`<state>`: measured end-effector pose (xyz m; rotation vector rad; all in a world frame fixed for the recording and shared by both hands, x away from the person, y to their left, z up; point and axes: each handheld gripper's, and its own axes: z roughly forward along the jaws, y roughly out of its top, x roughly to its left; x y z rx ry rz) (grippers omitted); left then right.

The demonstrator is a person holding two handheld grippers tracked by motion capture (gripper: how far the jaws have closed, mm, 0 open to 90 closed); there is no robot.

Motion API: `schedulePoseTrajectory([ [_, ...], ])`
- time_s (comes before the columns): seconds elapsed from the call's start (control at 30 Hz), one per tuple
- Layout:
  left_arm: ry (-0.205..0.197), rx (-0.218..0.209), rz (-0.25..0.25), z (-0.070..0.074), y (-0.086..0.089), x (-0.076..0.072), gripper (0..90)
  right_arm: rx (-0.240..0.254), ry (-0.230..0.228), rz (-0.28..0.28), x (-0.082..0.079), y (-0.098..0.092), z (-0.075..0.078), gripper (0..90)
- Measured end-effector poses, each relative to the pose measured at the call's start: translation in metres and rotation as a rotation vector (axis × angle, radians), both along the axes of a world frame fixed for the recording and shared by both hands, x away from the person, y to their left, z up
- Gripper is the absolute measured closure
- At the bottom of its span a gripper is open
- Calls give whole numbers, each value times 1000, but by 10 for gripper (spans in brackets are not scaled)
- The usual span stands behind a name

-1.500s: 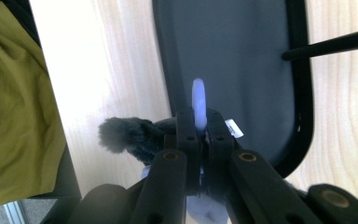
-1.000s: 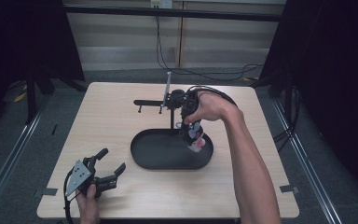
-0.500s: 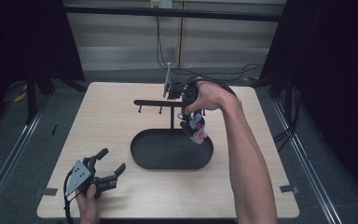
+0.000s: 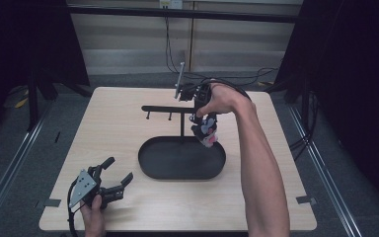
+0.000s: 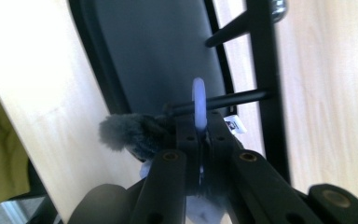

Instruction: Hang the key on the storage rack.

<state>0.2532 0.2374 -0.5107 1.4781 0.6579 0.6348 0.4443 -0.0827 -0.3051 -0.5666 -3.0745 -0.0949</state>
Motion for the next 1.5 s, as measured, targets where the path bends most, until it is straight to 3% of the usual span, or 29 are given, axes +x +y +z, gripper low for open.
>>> schedulePoseTrajectory([
  [0.1,0,0,0,0,0,0,153,-12,-6,0,2,0,0,867],
  [0.5,0,0,1,0,0,0,153,73,-30,-39,5,-9,-7,862],
  [0.73,0,3,0,0,0,0,152,55,-32,-47,5,-11,-8,835],
  [1.0,0,3,0,0,0,0,153,79,-27,-61,1,-15,-8,791],
  [1.2,-1,4,0,0,0,0,152,114,-27,-73,-4,-20,-9,730],
  [1.3,2,1,0,0,0,0,153,123,-35,-86,-7,-22,-9,637],
  [1.5,1,0,0,0,0,0,152,150,-51,-98,-15,-24,-7,536],
])
